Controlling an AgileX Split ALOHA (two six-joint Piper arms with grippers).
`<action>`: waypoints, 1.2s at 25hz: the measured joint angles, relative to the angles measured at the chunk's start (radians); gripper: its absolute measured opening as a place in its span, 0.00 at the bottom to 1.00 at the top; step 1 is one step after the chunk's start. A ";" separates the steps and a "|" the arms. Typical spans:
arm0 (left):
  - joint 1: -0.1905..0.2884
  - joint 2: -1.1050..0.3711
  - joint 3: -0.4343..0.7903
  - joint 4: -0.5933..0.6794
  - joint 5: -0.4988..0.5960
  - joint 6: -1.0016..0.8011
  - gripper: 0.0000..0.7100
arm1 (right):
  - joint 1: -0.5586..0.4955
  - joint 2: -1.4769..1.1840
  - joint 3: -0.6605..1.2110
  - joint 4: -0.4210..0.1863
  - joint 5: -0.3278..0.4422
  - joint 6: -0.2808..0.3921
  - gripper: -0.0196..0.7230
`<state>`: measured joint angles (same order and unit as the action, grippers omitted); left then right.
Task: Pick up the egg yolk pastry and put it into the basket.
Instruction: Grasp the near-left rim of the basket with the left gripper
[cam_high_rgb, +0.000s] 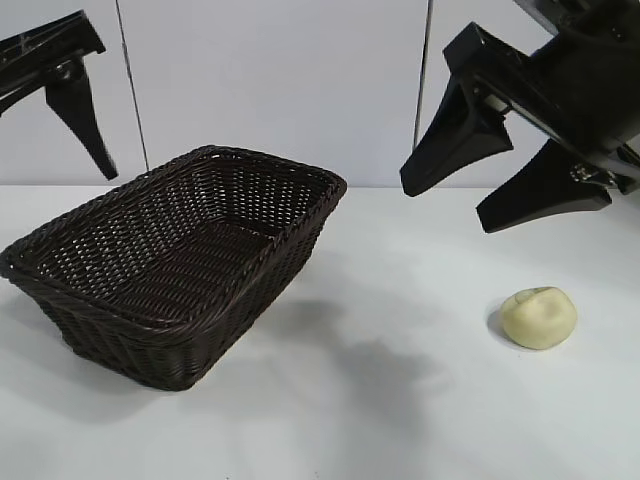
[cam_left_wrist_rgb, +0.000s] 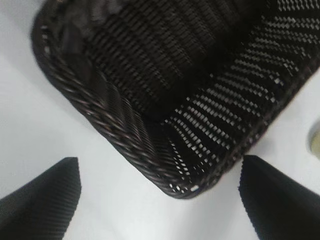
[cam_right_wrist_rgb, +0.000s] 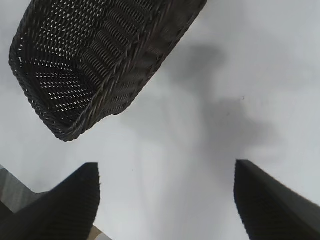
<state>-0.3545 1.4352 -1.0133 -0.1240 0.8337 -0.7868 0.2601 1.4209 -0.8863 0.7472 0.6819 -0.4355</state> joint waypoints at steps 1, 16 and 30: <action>0.000 0.000 0.000 0.015 0.000 -0.052 0.88 | 0.000 0.000 0.000 0.000 0.000 0.000 0.75; 0.000 0.000 0.145 0.006 -0.179 -0.273 0.88 | 0.000 0.000 0.000 0.000 0.000 0.000 0.75; -0.005 0.032 0.150 0.007 -0.227 -0.273 0.88 | 0.000 0.000 0.000 0.000 0.000 0.000 0.75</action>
<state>-0.3595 1.4675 -0.8636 -0.1172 0.6066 -1.0599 0.2601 1.4209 -0.8863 0.7472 0.6819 -0.4355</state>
